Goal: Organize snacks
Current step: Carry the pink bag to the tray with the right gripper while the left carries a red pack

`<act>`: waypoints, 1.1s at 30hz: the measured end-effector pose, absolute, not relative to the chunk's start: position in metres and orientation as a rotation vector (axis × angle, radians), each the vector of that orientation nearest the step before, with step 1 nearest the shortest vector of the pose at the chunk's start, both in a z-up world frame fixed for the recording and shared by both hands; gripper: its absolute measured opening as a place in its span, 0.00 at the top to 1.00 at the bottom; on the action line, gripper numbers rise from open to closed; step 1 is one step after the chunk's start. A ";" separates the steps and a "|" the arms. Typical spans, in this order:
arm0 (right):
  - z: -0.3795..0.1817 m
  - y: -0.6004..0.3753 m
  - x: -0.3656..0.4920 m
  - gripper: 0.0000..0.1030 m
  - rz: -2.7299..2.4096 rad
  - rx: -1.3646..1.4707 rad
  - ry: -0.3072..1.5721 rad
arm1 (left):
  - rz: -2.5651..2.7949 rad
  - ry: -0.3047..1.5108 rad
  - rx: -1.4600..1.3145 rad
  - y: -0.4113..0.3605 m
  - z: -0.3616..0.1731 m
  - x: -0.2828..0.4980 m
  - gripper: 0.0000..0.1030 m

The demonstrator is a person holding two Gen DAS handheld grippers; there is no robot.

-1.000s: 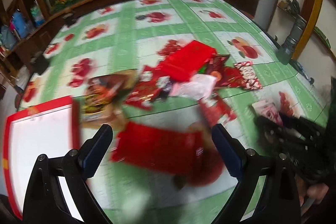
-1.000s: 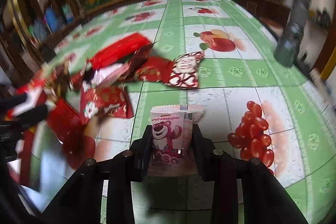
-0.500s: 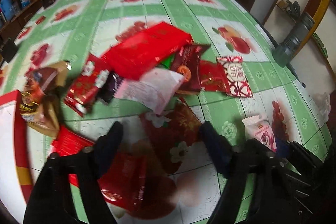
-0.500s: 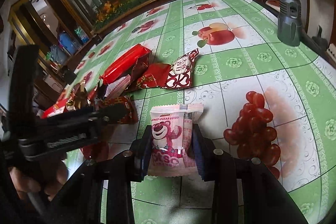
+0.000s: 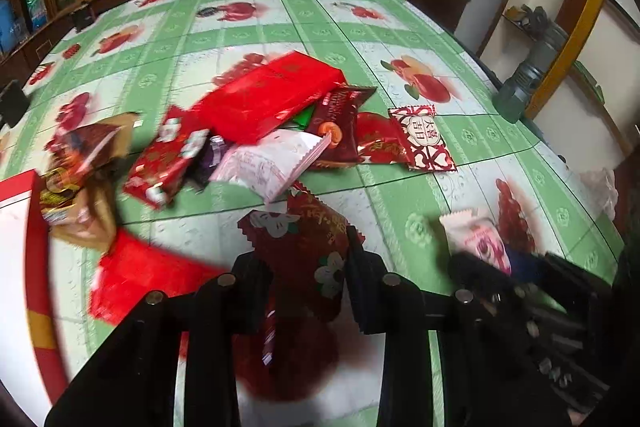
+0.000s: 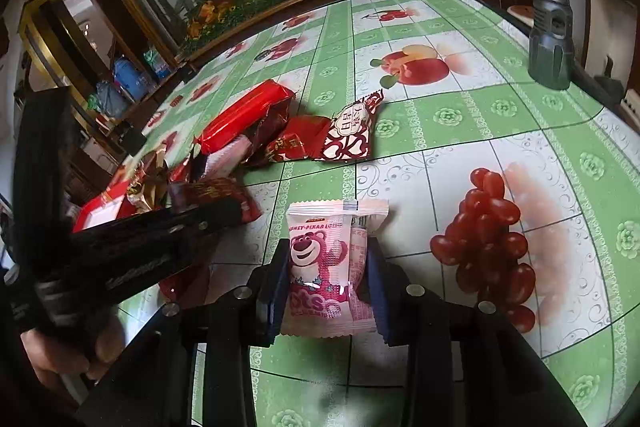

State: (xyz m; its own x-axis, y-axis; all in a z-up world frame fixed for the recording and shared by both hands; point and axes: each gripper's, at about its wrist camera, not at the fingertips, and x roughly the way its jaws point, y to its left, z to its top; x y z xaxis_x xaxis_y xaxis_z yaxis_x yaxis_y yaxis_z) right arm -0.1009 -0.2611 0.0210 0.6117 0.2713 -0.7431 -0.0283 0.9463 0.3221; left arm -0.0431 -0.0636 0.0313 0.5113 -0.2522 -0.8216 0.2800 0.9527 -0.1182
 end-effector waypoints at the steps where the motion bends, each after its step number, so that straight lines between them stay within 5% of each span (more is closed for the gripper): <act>1: 0.022 -0.259 -0.102 0.65 0.171 0.284 0.897 | -0.314 0.968 0.027 -0.056 0.035 -0.048 0.71; 20: 0.087 -0.117 -0.108 0.65 0.393 0.121 0.783 | -0.054 0.681 -0.147 0.128 0.104 -0.129 0.71; 33: 0.091 0.039 -0.097 0.65 0.653 0.049 0.809 | 0.250 0.687 -0.207 0.252 0.078 -0.154 0.71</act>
State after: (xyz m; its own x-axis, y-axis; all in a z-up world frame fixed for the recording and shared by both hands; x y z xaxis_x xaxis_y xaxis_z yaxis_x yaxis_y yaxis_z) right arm -0.0966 0.0394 0.0915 0.5070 0.5594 -0.6558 -0.5230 0.8044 0.2818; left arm -0.1540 0.2516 0.0785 0.7453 0.1586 -0.6476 -0.2942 0.9498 -0.1059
